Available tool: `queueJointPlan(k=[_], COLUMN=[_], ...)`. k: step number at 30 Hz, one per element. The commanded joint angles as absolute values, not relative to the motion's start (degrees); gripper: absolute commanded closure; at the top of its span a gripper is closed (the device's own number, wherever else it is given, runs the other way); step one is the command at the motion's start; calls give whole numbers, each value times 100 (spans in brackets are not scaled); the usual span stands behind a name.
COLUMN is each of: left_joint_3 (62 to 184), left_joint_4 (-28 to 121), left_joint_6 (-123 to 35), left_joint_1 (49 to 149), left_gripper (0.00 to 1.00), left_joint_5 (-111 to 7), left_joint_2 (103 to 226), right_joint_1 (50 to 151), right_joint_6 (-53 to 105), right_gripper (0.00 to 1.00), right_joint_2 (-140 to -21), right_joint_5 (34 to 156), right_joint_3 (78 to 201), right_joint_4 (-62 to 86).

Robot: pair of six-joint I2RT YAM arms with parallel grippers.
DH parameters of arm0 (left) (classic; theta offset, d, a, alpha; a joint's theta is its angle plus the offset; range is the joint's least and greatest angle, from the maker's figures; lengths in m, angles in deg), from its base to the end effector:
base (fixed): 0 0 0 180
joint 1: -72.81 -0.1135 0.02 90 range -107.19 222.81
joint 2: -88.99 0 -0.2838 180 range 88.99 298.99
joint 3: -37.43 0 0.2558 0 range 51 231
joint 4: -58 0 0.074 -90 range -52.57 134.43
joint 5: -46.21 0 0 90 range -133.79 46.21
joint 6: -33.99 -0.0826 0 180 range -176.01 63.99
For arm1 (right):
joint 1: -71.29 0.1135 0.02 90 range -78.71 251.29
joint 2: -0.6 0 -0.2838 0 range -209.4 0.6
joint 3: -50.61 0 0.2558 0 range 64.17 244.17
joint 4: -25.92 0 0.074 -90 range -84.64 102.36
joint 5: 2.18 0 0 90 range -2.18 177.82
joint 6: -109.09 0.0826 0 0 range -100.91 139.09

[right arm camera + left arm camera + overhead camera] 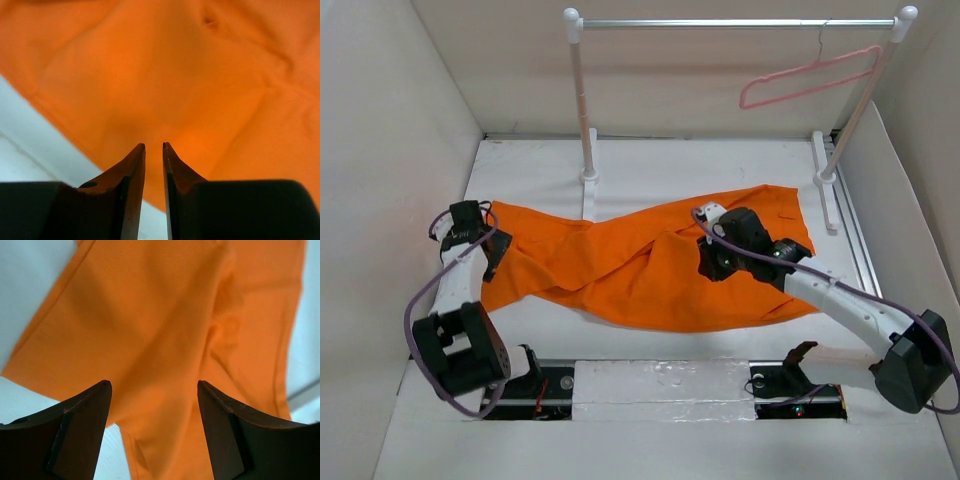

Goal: Place the trousers on the hanger
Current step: Flatten out the trousers at the center of the board.

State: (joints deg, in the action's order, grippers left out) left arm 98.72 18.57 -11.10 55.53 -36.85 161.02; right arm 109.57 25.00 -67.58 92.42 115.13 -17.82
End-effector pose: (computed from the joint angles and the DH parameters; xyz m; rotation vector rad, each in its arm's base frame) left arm 0.2679 0.0938 0.2160 -1.3051 2.0602 -0.0674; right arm 0.2122 0.1759 0.2456 -0.7180 2.3366 0.4494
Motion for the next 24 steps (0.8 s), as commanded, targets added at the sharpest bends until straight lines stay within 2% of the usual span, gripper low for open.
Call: queueJointPlan(k=[1, 4, 7, 10, 12, 17, 24], left_joint_3=[10337, 10216, 9795, 9530, 9494, 9258, 9029], left_joint_4=[1913, 1631, 1683, 1955, 1834, 1306, 1130], left_joint_6=[-1707, -1681, -1418, -1312, -1242, -1039, -538], left_joint_1=[5532, 5532, 5348, 4612, 4513, 3644, 3493], left_gripper=[35, 35, 36, 36, 37, 46, 48], left_joint_5=[-3535, -3457, -3140, -3638, -3685, -3788, -3966], left_joint_2=[16553, 16678, 16266, 15983, 16097, 16265, 16660], right_joint_1=[10339, 9792, 9862, 9985, 10143, 10390, 10442], right_joint_6=[2357, 2322, 2129, 2058, 2076, 2058, 1689], right_gripper=[71, 53, 52, 52, 51, 51, 51], right_joint_2=[-6550, -6427, -6435, -6453, -6383, -6084, -6268], right_joint_5=[9613, 10283, 10346, 10600, 10619, 10575, 10777], right_joint_3=[11569, 11225, 11102, 10822, 10734, 10601, 10811], right_joint_4=[-1209, -909, -997, -918, -891, -935, -1032])
